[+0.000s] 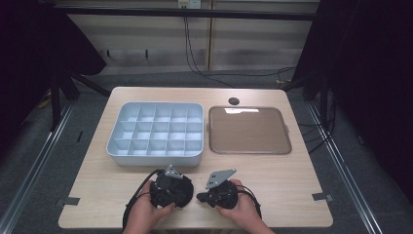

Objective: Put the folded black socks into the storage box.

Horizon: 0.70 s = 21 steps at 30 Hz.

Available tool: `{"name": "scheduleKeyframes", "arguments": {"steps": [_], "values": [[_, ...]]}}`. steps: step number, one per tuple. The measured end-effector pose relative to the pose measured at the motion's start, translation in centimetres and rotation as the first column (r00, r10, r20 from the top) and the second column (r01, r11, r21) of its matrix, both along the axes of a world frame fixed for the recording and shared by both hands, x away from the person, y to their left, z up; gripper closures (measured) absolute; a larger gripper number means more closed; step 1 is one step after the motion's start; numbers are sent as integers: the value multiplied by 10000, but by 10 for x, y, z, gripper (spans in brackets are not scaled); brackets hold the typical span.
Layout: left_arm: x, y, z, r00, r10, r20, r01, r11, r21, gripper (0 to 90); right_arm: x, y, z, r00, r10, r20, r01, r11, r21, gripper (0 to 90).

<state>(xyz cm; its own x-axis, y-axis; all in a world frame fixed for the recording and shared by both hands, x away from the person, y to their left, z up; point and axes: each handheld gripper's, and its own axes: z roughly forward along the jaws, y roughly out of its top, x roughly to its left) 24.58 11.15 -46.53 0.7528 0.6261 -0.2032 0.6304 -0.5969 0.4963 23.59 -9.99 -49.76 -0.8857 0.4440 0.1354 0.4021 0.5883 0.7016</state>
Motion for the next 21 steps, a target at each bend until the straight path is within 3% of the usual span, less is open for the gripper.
{"name": "scheduleKeyframes", "arguments": {"steps": [6, 10, 21], "values": [[-1, 4, -1, 9999, 165, -34, -166, 9995, -273, 812, 2, 3, 0, 10000, 50, -18, -50, 10000, -70, 894], [1, 7, 3, 9961, 385, -799, -446, 9961, -756, 735, 3, 1, 1, 10000, -1, -11, 1, 10000, -2, 894], [3, 8, 16, 9954, 156, -947, -224, 9973, -703, 704, 3, -3, 2, 9999, 1, 119, -1, 10000, -7, 894]]}}
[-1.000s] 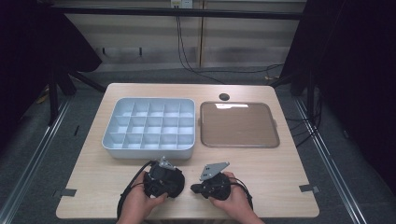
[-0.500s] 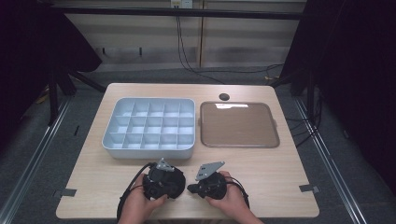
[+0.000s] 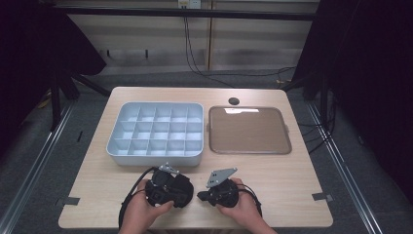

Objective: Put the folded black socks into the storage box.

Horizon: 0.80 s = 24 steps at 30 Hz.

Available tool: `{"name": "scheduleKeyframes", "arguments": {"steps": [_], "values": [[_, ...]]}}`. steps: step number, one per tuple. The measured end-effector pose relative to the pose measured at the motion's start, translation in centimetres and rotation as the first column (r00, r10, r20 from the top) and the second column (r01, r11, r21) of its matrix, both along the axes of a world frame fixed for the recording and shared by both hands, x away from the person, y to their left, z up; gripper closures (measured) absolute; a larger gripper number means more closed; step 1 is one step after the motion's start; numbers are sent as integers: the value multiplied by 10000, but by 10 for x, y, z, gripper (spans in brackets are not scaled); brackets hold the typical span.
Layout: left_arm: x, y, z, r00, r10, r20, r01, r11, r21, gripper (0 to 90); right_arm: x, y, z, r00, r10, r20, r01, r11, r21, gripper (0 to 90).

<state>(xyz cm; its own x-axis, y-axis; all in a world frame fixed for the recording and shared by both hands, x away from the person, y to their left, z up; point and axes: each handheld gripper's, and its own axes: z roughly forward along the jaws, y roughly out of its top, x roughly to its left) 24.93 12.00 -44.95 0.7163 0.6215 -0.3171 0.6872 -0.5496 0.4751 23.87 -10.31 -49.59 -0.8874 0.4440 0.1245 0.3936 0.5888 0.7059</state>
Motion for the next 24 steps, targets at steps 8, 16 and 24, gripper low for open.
{"name": "scheduleKeyframes", "arguments": {"steps": [8, 16, 24], "values": [[4, 4, 7, 9999, 142, 9, -141, 9997, -193, 695, -2, -1, -1, 10000, -29, -58, 29, 10000, -29, 893], [8, 10, 13, 9995, 288, 89, -285, 9992, -292, 694, -3, -3, -1, 9999, -77, -90, 76, 9999, -80, 893], [10, 15, 17, 9984, 540, 163, -531, 9971, -541, 691, -3, -3, -1, 9999, -59, -95, 58, 10000, -77, 894]]}}
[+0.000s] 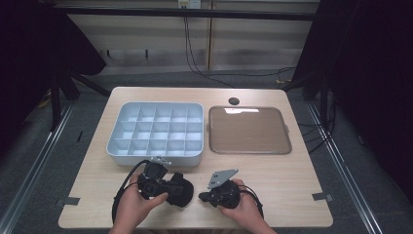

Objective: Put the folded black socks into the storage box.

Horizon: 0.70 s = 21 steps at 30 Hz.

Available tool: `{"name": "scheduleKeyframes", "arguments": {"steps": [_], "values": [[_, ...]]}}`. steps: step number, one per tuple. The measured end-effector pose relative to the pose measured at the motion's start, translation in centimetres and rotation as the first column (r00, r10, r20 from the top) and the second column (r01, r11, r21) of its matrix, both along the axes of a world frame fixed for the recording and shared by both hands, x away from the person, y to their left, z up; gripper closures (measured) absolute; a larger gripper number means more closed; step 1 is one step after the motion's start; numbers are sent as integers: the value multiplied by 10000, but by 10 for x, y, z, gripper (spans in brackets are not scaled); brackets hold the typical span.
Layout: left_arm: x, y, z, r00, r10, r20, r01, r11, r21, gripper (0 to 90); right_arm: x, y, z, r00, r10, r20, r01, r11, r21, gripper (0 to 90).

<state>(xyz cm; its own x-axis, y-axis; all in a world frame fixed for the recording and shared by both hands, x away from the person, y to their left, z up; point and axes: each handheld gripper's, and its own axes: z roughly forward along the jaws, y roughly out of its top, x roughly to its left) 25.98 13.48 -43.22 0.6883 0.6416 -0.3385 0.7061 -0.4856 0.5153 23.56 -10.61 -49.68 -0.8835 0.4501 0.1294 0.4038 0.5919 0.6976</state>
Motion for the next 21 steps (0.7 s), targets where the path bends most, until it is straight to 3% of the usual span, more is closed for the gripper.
{"name": "scheduleKeyframes", "arguments": {"steps": [5, 11, 21], "values": [[0, -1, -1, 10000, 6, 82, -6, 10000, -14, 724, 0, 0, 0, 10000, 37, 37, -37, 10000, -40, 893], [0, -8, -12, 9996, -235, -132, 239, 9994, 265, 842, 0, 0, 0, 10000, 25, 63, -25, 10000, -54, 894], [0, -23, -32, 9990, -394, -221, 406, 9975, 577, 889, 0, 0, -1, 10000, 19, 36, -19, 10000, -8, 894]]}}
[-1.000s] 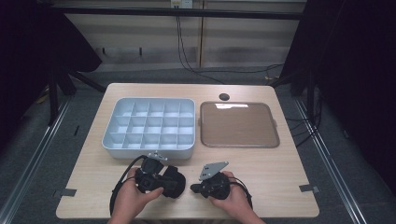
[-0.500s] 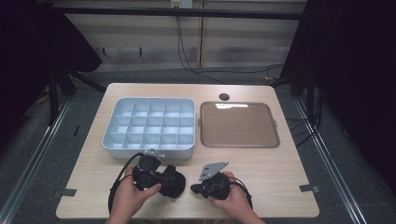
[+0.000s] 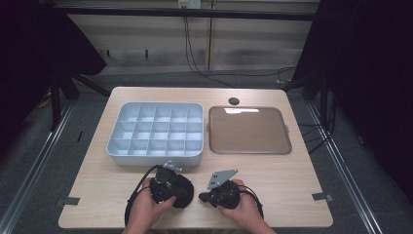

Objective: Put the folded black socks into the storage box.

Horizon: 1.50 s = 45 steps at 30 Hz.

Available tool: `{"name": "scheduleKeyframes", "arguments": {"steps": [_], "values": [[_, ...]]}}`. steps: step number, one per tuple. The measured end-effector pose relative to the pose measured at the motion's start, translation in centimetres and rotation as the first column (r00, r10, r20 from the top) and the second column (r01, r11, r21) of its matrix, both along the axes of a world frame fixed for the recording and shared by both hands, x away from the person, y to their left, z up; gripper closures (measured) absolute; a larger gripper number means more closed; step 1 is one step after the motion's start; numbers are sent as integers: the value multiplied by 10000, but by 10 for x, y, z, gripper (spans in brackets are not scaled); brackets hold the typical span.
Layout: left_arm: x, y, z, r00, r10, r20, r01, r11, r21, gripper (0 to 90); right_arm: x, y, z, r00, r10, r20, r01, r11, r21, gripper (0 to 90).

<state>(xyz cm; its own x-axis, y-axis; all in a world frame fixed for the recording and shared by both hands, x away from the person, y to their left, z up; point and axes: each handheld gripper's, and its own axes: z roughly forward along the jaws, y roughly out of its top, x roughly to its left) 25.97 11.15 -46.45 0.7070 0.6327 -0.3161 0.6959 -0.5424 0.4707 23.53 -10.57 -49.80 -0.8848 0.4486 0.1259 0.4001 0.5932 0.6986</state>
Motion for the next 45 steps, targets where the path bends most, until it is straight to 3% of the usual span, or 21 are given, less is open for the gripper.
{"name": "scheduleKeyframes", "arguments": {"steps": [1, 5, 9, 13, 25, 30, 45], "values": [[-2, -4, -3, 9998, 4, 214, -6, 10000, 89, 891, 0, 0, 0, 10000, -12, 9, 12, 10000, 0, 893], [-5, -9, -3, 9991, -88, 415, 72, 9992, 382, 893, 0, 0, 0, 10000, -34, -12, 34, 10000, -42, 893], [-7, -9, -5, 9983, -63, 587, 42, 9993, 361, 894, 0, 0, 0, 10000, -42, 10, 42, 10000, -20, 893], [-6, -8, -3, 9980, -277, 568, 249, 9985, 480, 893, 0, -1, 1, 10000, -68, 13, 68, 10000, -49, 893], [-4, -5, 5, 9992, -176, 363, 167, 9996, 248, 843, 0, -3, 2, 10000, -65, 59, 65, 10000, 37, 893], [-4, -4, 9, 9988, -191, 440, 180, 9995, 260, 788, 0, -2, 2, 10000, -30, 78, 30, 10000, 63, 892], [2, 10, 22, 9981, 171, 591, -179, 9998, 123, 755, -1, -1, 2, 9999, 95, 73, -96, 9999, 57, 895]]}}
